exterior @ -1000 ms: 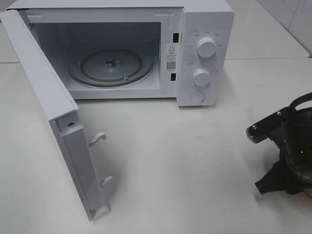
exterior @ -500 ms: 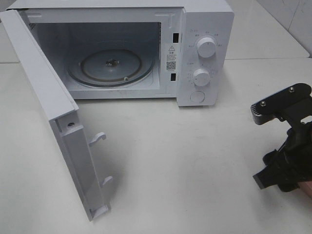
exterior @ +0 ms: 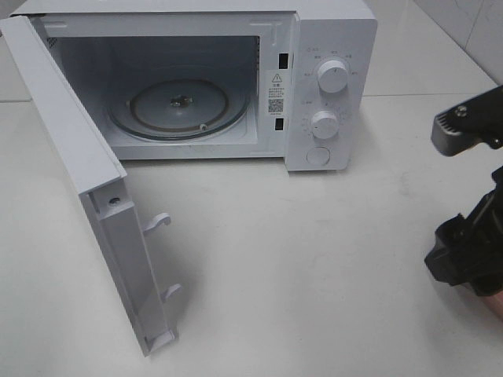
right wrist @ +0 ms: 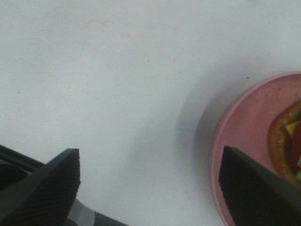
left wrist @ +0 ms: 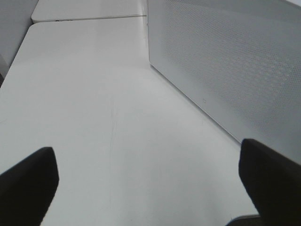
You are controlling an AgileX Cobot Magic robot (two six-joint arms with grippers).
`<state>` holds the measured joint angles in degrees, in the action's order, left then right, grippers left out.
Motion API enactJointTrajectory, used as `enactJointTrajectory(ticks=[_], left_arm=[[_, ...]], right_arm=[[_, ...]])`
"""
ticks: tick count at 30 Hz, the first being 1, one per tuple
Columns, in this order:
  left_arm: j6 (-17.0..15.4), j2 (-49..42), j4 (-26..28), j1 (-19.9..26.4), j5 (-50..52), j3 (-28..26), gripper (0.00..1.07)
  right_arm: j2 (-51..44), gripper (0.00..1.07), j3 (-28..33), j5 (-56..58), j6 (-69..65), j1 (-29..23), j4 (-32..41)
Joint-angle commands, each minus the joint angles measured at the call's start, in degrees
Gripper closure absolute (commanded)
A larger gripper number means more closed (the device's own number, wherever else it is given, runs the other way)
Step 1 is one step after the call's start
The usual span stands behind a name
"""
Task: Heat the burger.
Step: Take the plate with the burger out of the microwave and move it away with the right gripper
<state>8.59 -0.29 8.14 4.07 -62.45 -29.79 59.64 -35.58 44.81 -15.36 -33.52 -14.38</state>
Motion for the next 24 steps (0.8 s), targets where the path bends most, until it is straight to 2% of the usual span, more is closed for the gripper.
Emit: enactJointTrajectory(ticks=[1,19,23,24], left_arm=[[-0.4,-1.1,-0.1,-0.1,1.0,0.1,0.09],[-0.4,-1.1,-0.1,-0.1,1.0,0.1,0.09],[-0.4,-1.1,-0.1,-0.1,1.0,0.1,0.09],[-0.4,-1.1,-0.1,-0.1,1.0,0.1,0.09]], right_arm=[[-3.0,0.29,-1.9,5.1,1.2,0.0,0.3],[-21.7,0.31,-3.6,17.1,1.3,0.1,1.7],[-26.0,0.31,-2.8,18.6,2.8,2.6,2.0],[-28.1,0.31,-2.2,18.9,4.5,5.0,2.5]])
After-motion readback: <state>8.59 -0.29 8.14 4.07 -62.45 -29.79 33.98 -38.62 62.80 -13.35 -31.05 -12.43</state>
